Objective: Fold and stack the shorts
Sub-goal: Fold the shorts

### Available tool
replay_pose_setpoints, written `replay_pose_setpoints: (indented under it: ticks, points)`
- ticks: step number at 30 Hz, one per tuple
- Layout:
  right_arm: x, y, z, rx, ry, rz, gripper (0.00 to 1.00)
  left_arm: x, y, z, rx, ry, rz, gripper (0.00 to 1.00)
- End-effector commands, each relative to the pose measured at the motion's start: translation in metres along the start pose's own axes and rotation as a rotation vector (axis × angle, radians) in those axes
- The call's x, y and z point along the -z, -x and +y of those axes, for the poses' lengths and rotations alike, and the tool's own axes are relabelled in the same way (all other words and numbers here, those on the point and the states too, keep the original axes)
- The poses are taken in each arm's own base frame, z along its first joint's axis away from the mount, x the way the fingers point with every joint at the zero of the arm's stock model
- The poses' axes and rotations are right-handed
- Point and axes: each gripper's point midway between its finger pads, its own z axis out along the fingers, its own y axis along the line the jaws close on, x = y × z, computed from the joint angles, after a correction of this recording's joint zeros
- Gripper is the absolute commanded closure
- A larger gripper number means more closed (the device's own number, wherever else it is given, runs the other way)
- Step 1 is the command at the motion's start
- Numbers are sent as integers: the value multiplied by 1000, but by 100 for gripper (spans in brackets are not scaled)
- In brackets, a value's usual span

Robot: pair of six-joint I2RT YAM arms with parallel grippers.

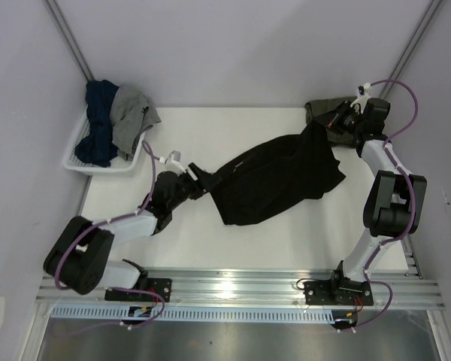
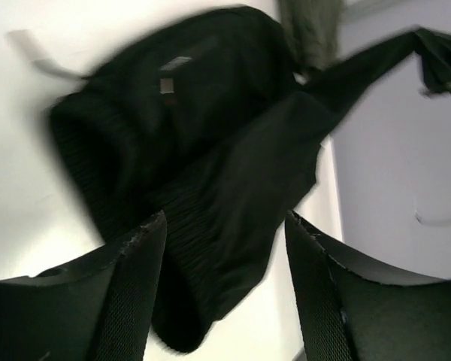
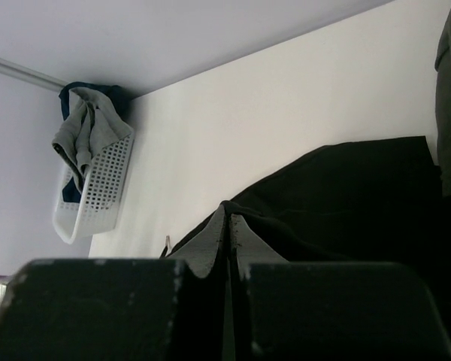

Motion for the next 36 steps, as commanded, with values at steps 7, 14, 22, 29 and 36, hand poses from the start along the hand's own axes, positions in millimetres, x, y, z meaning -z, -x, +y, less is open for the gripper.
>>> replay_pose_setpoints:
  ticks: [7,14,22,29,36]
  points:
    - [-4,20,9,45,48,-34,100,-28,-29,-38,-20,-214,212,25]
    - [-7,20,9,41,50,-29,100,-29,-48,-15,0,-127,231,22]
    - [-8,19,7,39,50,-29,100,-34,-57,1,17,-65,257,24]
    - [-10,18,7,38,52,-30,100,-26,-58,16,2,4,229,21]
    - [-13,15,8,35,57,-23,100,-40,-62,0,36,-65,244,23]
